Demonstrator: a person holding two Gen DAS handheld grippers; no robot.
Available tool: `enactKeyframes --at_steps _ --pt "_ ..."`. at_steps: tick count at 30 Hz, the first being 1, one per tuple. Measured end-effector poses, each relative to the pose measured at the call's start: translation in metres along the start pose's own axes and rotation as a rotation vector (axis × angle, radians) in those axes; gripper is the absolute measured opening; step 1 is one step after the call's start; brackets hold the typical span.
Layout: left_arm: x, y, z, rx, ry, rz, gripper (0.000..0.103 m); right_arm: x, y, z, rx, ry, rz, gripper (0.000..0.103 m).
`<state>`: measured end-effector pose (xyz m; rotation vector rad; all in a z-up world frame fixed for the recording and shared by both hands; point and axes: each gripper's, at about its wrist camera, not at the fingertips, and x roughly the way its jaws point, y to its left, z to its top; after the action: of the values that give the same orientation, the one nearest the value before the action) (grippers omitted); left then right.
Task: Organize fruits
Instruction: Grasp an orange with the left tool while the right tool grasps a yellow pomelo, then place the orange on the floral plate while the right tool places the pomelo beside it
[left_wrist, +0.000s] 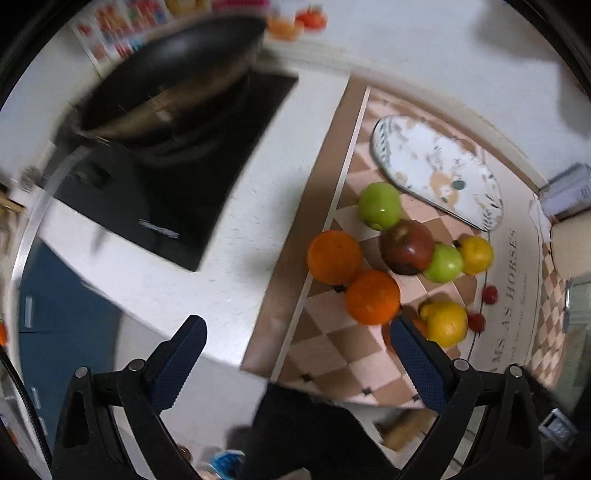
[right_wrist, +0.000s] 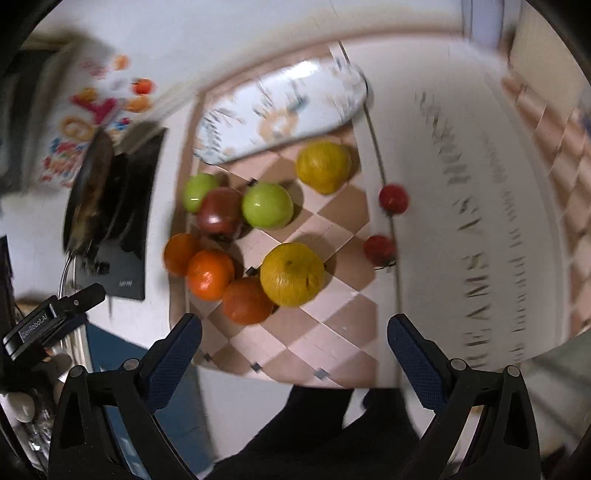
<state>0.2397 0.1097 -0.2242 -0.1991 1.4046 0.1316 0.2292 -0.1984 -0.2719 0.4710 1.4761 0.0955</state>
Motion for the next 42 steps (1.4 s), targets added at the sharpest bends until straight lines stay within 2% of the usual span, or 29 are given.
enactKeyframes --at_steps 2,5,11,12,14,15,18,19,22,25,33,40,42 --pt "0.031 0.004 0.020 -0.030 0.085 -0.035 0.099 0.023 -0.001 0.009 0.039 0.036 -0.009 0.102" --pt "0.064 0.001 0.041 -0.046 0.164 -0.082 0.094 0.046 -0.001 0.018 0.079 0.075 -0.028 0.102" --pt "0.114 -0.022 0.060 0.030 0.269 -0.106 0.092 0.072 0.000 0.027 0.134 0.127 -0.042 0.102" --pt "0.118 -0.025 0.060 0.042 0.276 -0.107 0.090 0.073 -0.001 0.026 0.140 0.133 -0.042 0.102" --pt "0.124 -0.031 0.061 0.066 0.286 -0.110 0.076 0.082 0.001 0.027 0.155 0.147 -0.039 0.102" --pt "0.126 -0.035 0.061 0.083 0.293 -0.108 0.075 0.085 0.001 0.028 0.163 0.154 -0.037 0.100" --pt "0.130 -0.045 0.059 0.127 0.283 -0.108 0.069 0.094 0.000 0.031 0.179 0.169 -0.028 0.095" --pt "0.132 -0.048 0.058 0.139 0.283 -0.113 0.064 0.097 0.001 0.031 0.186 0.172 -0.026 0.093" --pt "0.135 -0.057 0.058 0.176 0.276 -0.099 0.062 0.104 0.002 0.032 0.198 0.186 -0.016 0.083" --pt "0.136 -0.065 0.057 0.208 0.260 -0.087 0.062 0.114 0.007 0.032 0.197 0.201 -0.007 0.067" --pt "0.127 -0.068 0.052 0.243 0.237 -0.081 0.060 0.107 0.012 0.027 0.157 0.171 -0.039 0.066" --pt "0.094 -0.054 0.051 0.232 0.218 -0.114 0.060 0.085 0.014 0.034 0.149 0.135 0.006 0.066" --pt "0.076 -0.051 0.053 0.209 0.212 -0.152 0.060 0.073 0.018 0.040 0.144 0.120 0.033 0.066"
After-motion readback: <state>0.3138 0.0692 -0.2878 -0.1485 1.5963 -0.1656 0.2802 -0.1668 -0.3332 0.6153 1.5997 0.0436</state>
